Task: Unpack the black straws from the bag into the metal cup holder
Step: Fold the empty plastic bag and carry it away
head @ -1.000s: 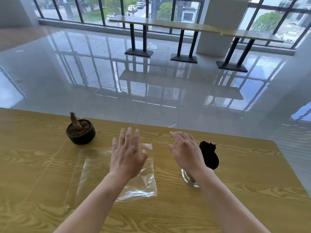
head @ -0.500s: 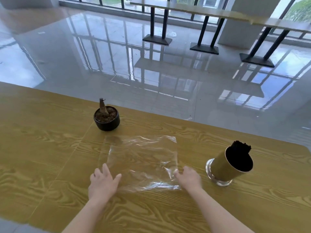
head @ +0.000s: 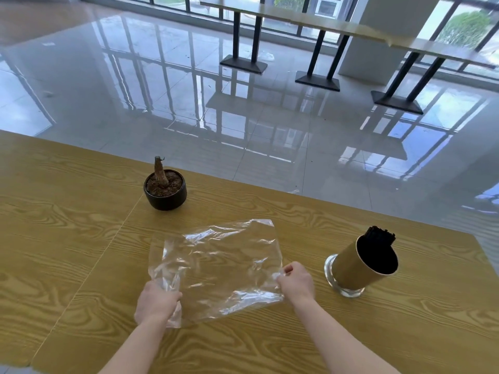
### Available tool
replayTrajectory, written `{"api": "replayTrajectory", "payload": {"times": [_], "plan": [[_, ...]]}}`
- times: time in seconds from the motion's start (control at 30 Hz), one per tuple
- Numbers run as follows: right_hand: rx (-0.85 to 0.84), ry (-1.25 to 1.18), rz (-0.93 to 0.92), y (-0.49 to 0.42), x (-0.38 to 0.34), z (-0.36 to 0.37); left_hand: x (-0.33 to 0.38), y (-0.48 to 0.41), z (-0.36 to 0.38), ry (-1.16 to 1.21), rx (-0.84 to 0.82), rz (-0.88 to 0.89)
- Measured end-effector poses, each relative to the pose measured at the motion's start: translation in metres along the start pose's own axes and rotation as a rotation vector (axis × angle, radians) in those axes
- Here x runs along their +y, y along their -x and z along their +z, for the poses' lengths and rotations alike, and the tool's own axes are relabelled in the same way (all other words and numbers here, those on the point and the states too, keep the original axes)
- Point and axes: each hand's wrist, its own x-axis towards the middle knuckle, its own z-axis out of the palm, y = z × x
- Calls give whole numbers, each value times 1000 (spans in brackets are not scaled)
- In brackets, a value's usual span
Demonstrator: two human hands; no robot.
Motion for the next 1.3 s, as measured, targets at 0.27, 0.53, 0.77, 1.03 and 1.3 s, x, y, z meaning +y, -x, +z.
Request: {"api": "replayTrajectory", "payload": {"times": [0.27, 0.53, 0.77, 1.03, 1.3], "plan": [[326, -33, -336, 30, -10, -23, 0, 21, 0, 520, -200, -47], [397, 181, -942, 89, -64, 5, 1, 53, 15, 687, -302, 93], [144, 324, -1138, 130, -66, 63, 5, 74, 18, 1049, -527, -96], [-193, 101, -1059, 118, -48, 47, 2, 62, 16, 962, -293, -81], [-499, -477, -51, 63, -65, 8, 5, 53, -13, 1097, -386, 59]]}}
